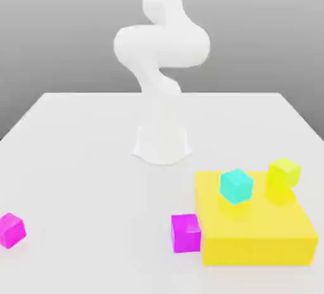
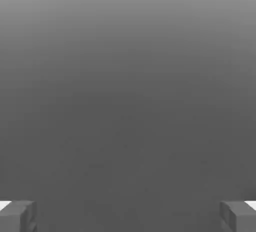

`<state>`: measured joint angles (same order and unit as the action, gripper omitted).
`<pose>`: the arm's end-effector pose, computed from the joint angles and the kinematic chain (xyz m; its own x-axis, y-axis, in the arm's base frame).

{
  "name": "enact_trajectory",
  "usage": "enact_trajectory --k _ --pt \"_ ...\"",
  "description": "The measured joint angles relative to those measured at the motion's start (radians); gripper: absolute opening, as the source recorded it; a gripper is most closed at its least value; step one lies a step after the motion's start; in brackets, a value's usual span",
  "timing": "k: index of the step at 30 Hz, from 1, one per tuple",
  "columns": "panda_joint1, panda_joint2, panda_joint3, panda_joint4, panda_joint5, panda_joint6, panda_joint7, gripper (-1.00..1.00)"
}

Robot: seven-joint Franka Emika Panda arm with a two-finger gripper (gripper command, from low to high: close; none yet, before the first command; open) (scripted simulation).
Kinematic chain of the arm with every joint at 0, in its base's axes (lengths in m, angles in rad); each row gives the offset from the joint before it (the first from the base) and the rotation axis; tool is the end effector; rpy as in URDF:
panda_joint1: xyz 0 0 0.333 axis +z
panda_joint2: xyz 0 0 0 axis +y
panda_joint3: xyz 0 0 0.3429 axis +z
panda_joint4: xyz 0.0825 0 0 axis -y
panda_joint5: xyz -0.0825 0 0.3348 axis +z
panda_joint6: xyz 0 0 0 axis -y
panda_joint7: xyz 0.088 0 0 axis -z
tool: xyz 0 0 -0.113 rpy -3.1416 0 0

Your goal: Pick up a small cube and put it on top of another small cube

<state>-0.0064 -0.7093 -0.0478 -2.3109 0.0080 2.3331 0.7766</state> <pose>0.3169 -0.0246 0.6934 0.4997 -0.7411 0.4484 -0.5512 -0.6714 -0.4954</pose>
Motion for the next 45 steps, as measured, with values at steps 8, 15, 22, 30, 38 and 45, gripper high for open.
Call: enact_trajectory --k 8,15,22,30,38,45 --pt "-0.027 0.292 -0.162 -0.035 0.051 0.108 -0.095 0.00" --pt "-0.071 0.546 -0.287 -0.066 0.134 0.199 -0.205 0.00" --pt "-0.189 0.806 -0.344 -0.094 0.236 0.286 -0.328 0.00" --pt "-0.331 1.096 -0.311 -0.097 0.348 0.421 -0.452 0.00" --pt "-0.393 1.187 -0.237 -0.074 0.413 0.487 -0.501 -1.00" --pt "-0.307 1.023 -0.336 -0.120 0.282 0.373 -0.405 -1.00"
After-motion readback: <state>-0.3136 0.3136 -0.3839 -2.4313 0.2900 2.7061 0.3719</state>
